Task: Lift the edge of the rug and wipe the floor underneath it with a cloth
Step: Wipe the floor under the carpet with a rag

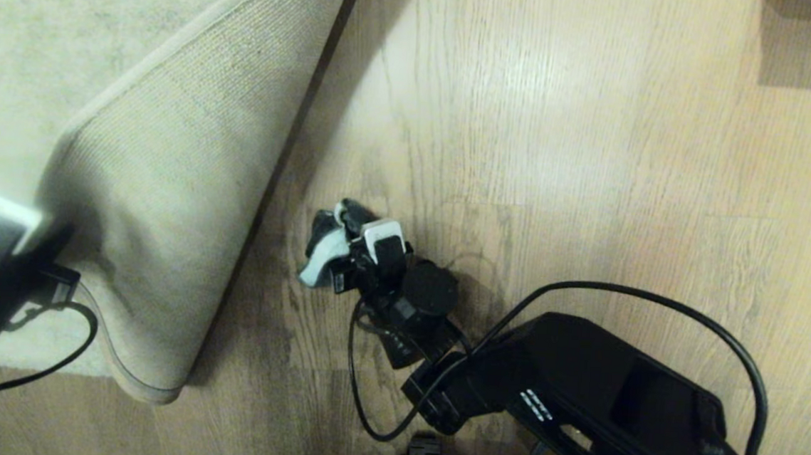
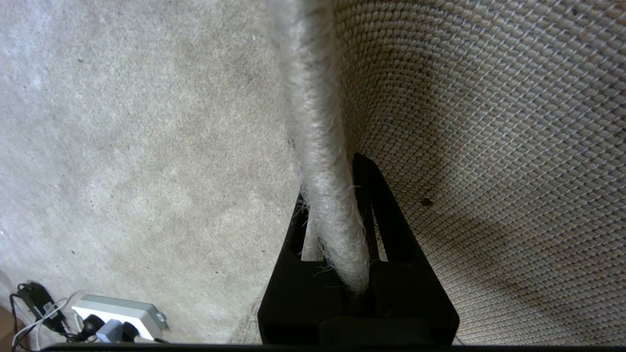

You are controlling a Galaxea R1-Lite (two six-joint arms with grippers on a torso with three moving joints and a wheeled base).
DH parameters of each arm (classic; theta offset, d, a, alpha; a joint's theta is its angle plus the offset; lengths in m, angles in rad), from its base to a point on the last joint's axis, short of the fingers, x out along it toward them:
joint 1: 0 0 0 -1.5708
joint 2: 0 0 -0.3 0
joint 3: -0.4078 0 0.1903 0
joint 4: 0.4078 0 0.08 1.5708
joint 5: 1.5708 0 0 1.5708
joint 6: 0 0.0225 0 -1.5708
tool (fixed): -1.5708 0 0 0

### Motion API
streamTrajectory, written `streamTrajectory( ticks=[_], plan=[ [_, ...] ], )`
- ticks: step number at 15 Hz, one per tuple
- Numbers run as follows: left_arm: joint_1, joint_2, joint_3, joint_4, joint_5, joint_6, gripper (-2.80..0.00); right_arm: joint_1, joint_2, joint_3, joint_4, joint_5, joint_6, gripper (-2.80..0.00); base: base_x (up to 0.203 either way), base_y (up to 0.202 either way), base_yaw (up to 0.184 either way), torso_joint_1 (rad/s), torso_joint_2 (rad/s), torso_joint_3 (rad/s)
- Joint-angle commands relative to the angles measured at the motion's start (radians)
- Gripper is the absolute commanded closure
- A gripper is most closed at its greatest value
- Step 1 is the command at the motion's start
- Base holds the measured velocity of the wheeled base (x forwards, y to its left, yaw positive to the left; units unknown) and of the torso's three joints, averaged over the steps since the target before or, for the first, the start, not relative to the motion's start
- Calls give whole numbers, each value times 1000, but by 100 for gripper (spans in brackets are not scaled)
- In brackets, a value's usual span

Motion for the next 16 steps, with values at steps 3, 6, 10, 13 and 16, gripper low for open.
streamTrajectory(
  ticks=[3, 6, 10, 13, 16],
  plan=[
    [-2, -5, 2, -49, -2, 3, 0, -60, -10, -241, 120, 0, -18, 0, 0, 0, 0, 0, 0, 0],
    [-2, -5, 8, -49, -2, 3, 0, -85, -75, -287, 210, 5, -29, 0, 0, 0, 0, 0, 0, 0],
    [-2, -6, 10, -49, -2, 5, 0, -100, -162, -283, 250, 5, -34, 0, 0, 0, 0, 0, 0, 0],
    [-2, -14, 11, -49, -2, 5, 0, -111, -224, -280, 305, 5, -34, 0, 0, 0, 0, 0, 0, 0],
    [-2, -20, 13, -49, -2, 5, 0, -142, -279, -272, 358, 6, -37, 0, 0, 0, 0, 0, 0, 0]
  ],
)
